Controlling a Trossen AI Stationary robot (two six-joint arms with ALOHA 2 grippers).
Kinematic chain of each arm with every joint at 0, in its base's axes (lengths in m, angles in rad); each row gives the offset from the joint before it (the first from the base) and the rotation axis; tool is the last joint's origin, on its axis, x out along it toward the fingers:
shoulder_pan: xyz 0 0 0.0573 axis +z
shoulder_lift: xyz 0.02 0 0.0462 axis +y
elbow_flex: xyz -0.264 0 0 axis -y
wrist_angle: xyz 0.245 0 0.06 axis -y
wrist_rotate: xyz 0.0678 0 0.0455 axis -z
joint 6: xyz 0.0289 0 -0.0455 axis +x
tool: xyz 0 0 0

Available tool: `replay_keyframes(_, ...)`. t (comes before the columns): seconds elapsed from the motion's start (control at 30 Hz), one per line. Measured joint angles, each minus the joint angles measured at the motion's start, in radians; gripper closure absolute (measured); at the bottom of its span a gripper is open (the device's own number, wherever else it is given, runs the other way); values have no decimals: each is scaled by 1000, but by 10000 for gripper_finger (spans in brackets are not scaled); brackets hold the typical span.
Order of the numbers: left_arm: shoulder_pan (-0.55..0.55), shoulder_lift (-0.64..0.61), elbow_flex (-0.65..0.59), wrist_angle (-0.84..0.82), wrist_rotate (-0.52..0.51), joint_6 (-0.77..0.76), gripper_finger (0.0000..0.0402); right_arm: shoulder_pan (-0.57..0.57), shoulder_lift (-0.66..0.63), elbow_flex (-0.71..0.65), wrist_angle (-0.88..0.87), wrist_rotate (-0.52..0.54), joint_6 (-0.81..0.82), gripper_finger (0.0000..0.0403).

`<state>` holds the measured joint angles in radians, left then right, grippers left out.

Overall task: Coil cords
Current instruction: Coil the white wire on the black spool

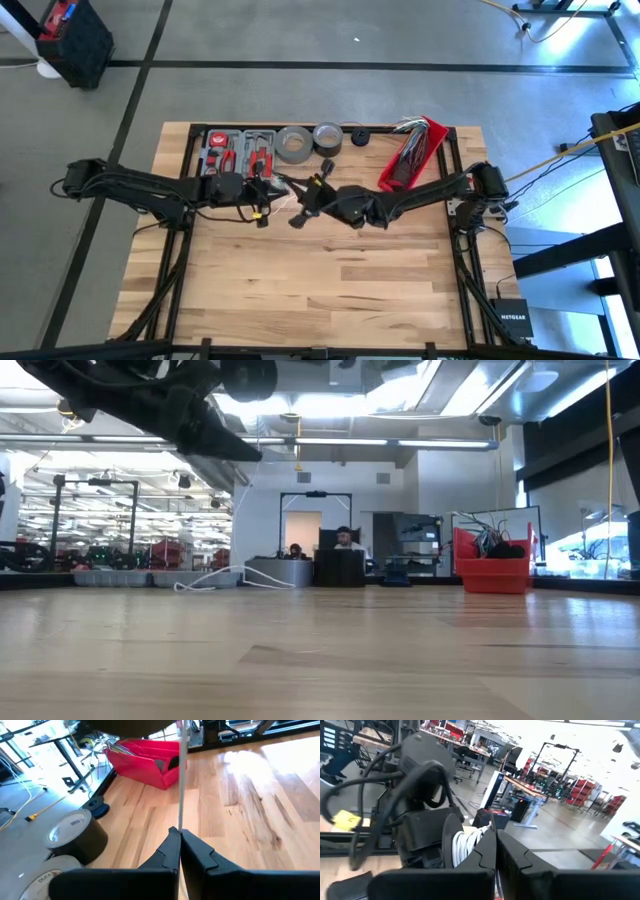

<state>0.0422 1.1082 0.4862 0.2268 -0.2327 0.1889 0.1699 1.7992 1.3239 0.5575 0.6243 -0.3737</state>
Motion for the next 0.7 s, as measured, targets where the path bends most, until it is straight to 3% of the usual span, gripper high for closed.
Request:
replay_keyframes(0.53,0,12,-3,-108,0,105,402,91,-2,2,73,64,-132,397)
replay_keyframes(0.7,0,13,-3,-142,-53,143,402,92,-31,2,72,66,-136,397)
